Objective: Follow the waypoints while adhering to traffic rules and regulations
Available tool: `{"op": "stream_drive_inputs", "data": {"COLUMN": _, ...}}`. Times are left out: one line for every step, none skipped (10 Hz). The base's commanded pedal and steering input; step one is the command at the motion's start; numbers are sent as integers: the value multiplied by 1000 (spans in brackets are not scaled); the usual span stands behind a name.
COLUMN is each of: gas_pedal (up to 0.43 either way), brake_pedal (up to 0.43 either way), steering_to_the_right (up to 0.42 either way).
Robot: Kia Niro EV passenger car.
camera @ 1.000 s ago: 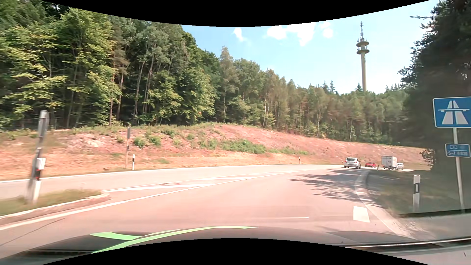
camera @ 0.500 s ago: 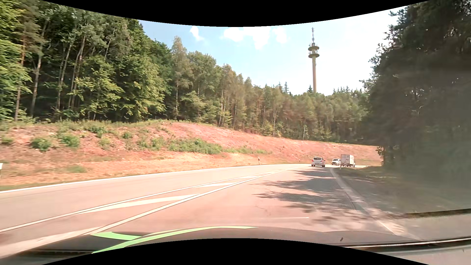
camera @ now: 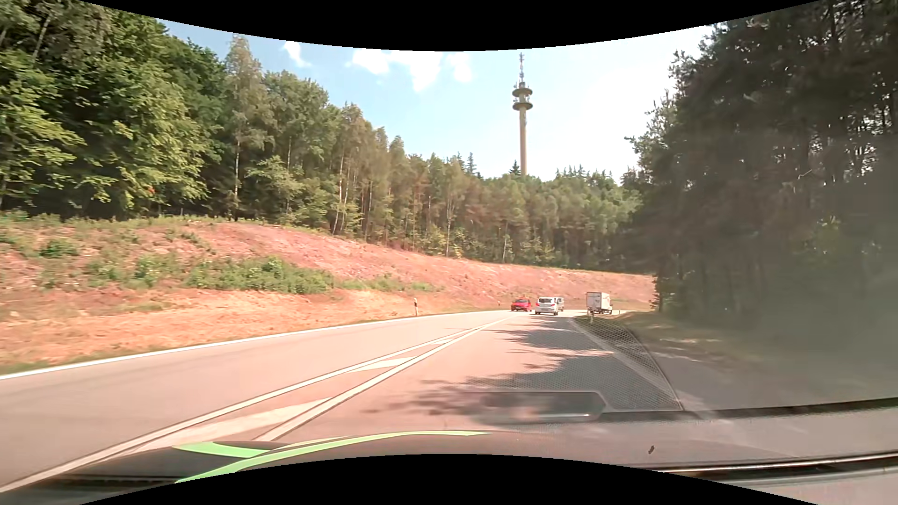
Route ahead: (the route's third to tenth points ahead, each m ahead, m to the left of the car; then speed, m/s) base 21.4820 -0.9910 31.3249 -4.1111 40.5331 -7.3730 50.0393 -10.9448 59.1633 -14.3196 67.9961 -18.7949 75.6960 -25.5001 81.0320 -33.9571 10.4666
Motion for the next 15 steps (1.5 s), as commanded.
{"op": "stream_drive_inputs", "data": {"gas_pedal": 260, "brake_pedal": 0, "steering_to_the_right": 129}}
{"op": "stream_drive_inputs", "data": {"gas_pedal": 260, "brake_pedal": 0, "steering_to_the_right": 114}}
{"op": "stream_drive_inputs", "data": {"gas_pedal": 260, "brake_pedal": 0, "steering_to_the_right": 105}}
{"op": "stream_drive_inputs", "data": {"gas_pedal": 260, "brake_pedal": 0, "steering_to_the_right": 94}}
{"op": "stream_drive_inputs", "data": {"gas_pedal": 260, "brake_pedal": 0, "steering_to_the_right": 87}}
{"op": "stream_drive_inputs", "data": {"gas_pedal": 260, "brake_pedal": 0, "steering_to_the_right": 80}}
{"op": "stream_drive_inputs", "data": {"gas_pedal": 260, "brake_pedal": 0, "steering_to_the_right": 65}}
{"op": "stream_drive_inputs", "data": {"gas_pedal": 260, "brake_pedal": 0, "steering_to_the_right": 48}}
{"op": "stream_drive_inputs", "data": {"gas_pedal": 260, "brake_pedal": 0, "steering_to_the_right": 36}}
{"op": "stream_drive_inputs", "data": {"gas_pedal": 260, "brake_pedal": 0, "steering_to_the_right": 27}}
{"op": "stream_drive_inputs", "data": {"gas_pedal": 260, "brake_pedal": 0, "steering_to_the_right": 26}}
{"op": "stream_drive_inputs", "data": {"gas_pedal": 260, "brake_pedal": 0, "steering_to_the_right": 26}}
{"op": "stream_drive_inputs", "data": {"gas_pedal": 260, "brake_pedal": 0, "steering_to_the_right": 24}}
{"op": "stream_drive_inputs", "data": {"gas_pedal": 268, "brake_pedal": 0, "steering_to_the_right": 22}}
{"op": "stream_drive_inputs", "data": {"gas_pedal": 268, "brake_pedal": 0, "steering_to_the_right": 21}}
